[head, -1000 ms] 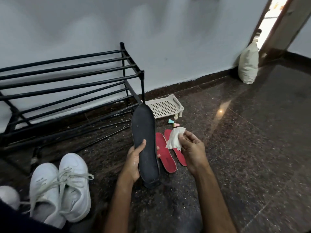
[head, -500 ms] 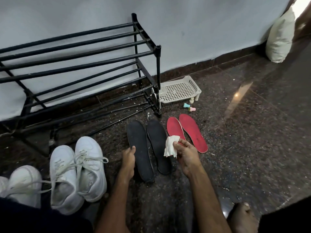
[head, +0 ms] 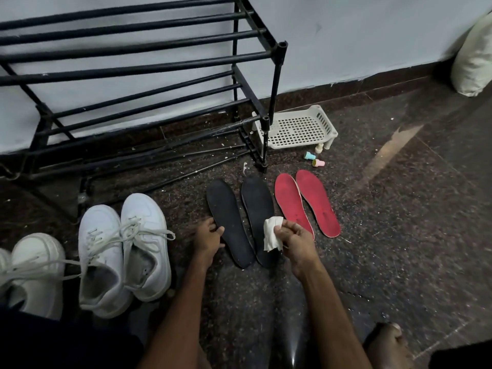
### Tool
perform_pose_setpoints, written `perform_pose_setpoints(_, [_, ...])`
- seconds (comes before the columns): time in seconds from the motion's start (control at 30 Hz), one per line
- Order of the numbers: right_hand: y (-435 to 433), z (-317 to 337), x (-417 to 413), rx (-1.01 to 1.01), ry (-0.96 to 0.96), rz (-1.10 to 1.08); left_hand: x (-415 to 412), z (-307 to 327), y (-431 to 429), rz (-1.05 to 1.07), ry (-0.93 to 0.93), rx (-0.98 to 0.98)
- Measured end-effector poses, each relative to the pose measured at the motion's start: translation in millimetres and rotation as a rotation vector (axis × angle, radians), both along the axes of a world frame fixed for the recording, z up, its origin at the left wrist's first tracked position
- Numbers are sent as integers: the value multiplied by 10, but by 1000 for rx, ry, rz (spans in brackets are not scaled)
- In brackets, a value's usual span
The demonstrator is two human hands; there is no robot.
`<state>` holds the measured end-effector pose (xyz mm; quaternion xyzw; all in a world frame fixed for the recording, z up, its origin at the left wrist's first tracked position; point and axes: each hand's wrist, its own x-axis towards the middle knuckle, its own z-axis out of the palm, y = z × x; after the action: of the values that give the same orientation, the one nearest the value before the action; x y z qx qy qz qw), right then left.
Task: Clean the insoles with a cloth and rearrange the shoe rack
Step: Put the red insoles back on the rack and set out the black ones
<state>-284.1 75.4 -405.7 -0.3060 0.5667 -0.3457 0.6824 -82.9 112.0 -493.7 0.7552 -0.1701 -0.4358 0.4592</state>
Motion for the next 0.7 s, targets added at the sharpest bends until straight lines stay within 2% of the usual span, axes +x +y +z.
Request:
perform_pose_setpoints(0.1, [32, -59, 52, 12, 14, 30, 49, 25, 39, -24, -95, 3])
perform_pose_setpoints(0.23, [37, -53, 101, 13, -31, 40, 182, 134, 17, 40, -440, 33])
perform_pose_setpoints(0.27, [32, -35, 111, 17, -62, 46, 151, 263, 6, 49, -455, -6])
perform_pose_setpoints(0.33, [21, 13, 137, 21, -126, 62, -5, 579, -26, -85, -289, -121])
perform_pose_setpoints(0.4, [2, 60, 161, 16, -169, 60, -188, 850, -79, -362, -55, -138])
perform_pose_setpoints(0.47, [-28, 97, 160, -8, -182, 43, -338, 987, -127, -492, 8, -143])
perform_pose_setpoints(0.57, [-121, 176, 119, -36, -164, 31, -423, 1076, -227, -381, -64, -185])
perform_pose_setpoints(0.7, [-350, 399, 20, -12, -255, 174, -457, 1253, -513, -277, -131, -264])
